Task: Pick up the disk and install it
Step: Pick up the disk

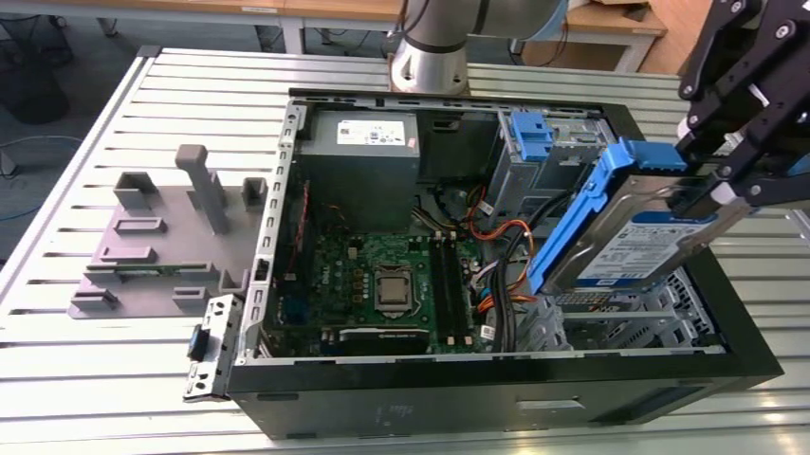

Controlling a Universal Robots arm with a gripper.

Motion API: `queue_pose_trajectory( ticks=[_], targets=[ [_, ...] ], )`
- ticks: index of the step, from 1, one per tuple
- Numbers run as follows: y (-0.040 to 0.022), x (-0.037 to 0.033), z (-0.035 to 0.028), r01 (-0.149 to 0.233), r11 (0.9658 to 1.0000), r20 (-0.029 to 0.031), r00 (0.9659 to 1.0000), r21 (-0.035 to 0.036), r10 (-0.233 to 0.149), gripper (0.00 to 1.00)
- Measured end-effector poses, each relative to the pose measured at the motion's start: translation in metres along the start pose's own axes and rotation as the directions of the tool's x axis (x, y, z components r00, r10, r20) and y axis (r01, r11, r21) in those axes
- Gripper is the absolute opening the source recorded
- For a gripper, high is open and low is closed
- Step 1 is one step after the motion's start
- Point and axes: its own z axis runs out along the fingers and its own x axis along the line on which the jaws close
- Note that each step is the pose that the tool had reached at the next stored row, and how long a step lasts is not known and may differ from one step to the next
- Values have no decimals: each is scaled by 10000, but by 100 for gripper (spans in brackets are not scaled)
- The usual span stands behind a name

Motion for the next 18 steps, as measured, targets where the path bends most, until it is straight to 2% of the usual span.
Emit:
queue_pose_trajectory(
  ticks=[2, 8, 15, 18],
  targets=[
    [-47, 0, 5, -1, 10000, 3, 10000, -3, 1, 35],
    [-109, 11, 60, -2, 10000, 1, 10000, -3, 2, 35],
    [-252, 12, 85, -2, 10000, 1, 10000, -4, 2, 35],
    [-283, 14, 115, -1, 10000, -3, 10000, -5, 1, 35]
  ],
)
